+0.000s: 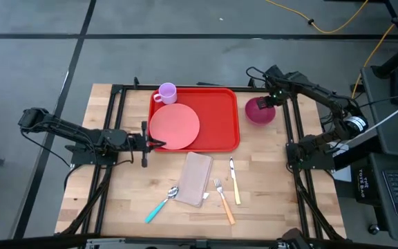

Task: Set up tray
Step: Put the pink bowl on top of the light orange plate

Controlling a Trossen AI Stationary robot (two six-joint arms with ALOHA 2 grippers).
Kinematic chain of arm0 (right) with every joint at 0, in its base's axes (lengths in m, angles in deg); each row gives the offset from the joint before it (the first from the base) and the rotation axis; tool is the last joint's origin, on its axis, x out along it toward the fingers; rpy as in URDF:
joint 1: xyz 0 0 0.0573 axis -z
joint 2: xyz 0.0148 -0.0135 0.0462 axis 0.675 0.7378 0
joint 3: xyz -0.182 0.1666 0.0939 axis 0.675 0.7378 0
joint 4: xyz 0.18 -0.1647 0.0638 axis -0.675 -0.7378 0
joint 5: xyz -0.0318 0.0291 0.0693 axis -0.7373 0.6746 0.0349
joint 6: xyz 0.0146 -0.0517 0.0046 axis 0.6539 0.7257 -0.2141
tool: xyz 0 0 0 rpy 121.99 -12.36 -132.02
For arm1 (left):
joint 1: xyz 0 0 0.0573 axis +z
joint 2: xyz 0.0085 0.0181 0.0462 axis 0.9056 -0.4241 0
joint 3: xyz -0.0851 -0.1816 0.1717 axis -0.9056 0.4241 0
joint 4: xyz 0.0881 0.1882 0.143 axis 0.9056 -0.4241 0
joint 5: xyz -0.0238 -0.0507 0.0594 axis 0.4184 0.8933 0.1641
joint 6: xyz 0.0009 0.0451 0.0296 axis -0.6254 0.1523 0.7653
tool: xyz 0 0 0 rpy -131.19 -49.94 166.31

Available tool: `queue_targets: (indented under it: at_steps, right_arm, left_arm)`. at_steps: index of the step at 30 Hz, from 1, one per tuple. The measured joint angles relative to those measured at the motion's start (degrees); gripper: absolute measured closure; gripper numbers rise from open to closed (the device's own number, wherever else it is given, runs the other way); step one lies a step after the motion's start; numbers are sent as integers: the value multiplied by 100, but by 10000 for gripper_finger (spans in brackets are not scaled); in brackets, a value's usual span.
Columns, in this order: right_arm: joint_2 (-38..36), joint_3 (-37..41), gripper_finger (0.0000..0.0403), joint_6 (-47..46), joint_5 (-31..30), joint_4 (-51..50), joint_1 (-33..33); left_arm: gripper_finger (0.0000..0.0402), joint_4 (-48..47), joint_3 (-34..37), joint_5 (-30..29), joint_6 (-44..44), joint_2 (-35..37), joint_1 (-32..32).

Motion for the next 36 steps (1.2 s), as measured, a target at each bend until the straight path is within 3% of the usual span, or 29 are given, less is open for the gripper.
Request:
queue_targets:
  at_steps: [36]
  right_arm:
    - [4, 11, 271, -1504, -352, 109, 0]
  left_arm:
    - [398, 98, 0, -71, 456, 0, 0]
